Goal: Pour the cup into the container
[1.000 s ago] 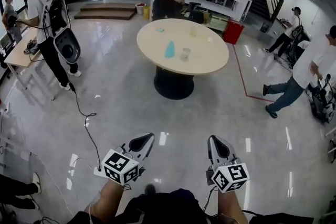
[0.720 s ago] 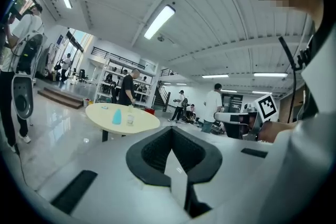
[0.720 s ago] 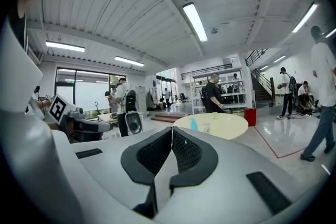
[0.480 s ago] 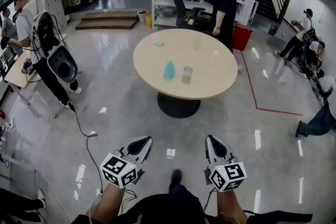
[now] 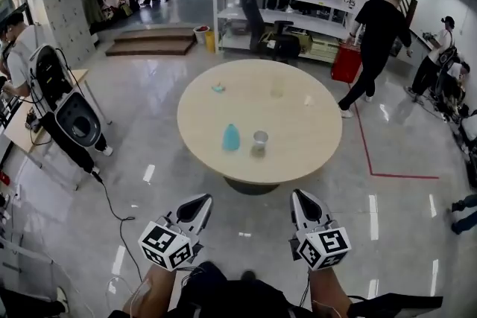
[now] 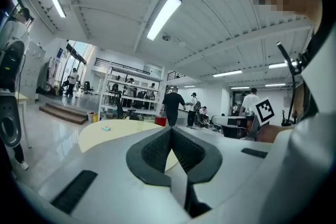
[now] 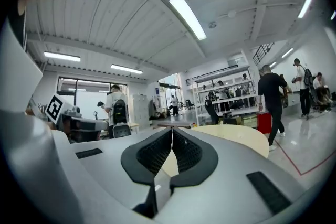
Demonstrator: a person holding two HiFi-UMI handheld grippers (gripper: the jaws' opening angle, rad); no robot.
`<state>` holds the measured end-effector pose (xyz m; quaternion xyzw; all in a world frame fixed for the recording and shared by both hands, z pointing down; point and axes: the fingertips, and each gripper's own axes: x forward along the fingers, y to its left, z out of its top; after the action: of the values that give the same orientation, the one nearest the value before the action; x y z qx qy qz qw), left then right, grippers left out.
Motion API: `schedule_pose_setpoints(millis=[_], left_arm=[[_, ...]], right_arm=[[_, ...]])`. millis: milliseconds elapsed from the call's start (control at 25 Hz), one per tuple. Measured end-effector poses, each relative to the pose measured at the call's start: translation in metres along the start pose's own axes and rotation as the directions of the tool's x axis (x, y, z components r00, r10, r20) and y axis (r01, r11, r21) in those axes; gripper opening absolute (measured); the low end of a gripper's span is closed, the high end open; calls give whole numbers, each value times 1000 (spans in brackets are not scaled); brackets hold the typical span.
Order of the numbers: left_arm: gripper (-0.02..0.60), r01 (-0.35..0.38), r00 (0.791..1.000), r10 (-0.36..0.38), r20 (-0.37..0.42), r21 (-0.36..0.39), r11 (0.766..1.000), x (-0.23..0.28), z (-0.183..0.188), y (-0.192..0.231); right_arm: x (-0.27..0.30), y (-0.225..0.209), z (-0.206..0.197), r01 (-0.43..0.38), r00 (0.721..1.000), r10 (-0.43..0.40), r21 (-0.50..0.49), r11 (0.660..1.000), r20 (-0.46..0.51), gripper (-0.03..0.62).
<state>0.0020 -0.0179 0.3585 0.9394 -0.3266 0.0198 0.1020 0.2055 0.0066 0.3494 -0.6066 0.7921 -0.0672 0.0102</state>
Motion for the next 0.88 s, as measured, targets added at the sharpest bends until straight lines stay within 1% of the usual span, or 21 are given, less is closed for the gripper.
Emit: schedule_pose_setpoints(millis=[80, 160, 320, 400, 520, 640, 760, 800, 880], left_arm=[[0, 4, 1000, -4, -10, -14, 1000, 31, -4, 32], [0, 23, 1000, -23, -9, -22, 999, 62, -3, 69], [0, 77, 997, -77, 4, -13, 997, 113, 10, 137], [0, 93, 996, -93, 5, -10, 996, 133, 19, 167], [0, 110, 994, -110, 12, -9, 994, 158, 31, 206], [0, 110, 994, -110, -14, -29, 994, 172, 26, 227], [0, 109, 992, -112, -53, -55, 993, 179, 15, 233], [0, 110, 991, -113, -65, -59, 992, 182, 12, 234], [0, 103, 991, -108, -77, -68, 992, 192, 8, 236]], right_arm=[[36, -18, -4, 3, 1000, -3, 16, 1000, 2, 6], [75, -32, -5, 16, 1000, -16, -1, 1000, 7, 6], [146, -51, -3, 71, 997, -71, -15, 997, 8, 6], [178, -56, -1, 85, 996, -85, -11, 996, 14, 6], [218, -62, 13, 108, 993, -108, 1, 994, 44, 6], [237, -67, 13, 122, 992, -122, -15, 992, 37, 8], [243, -73, 2, 121, 993, -121, -10, 993, 5, 13], [244, -76, -3, 120, 993, -120, -2, 993, -10, 32], [250, -85, -15, 105, 994, -104, 13, 994, -43, 92]])
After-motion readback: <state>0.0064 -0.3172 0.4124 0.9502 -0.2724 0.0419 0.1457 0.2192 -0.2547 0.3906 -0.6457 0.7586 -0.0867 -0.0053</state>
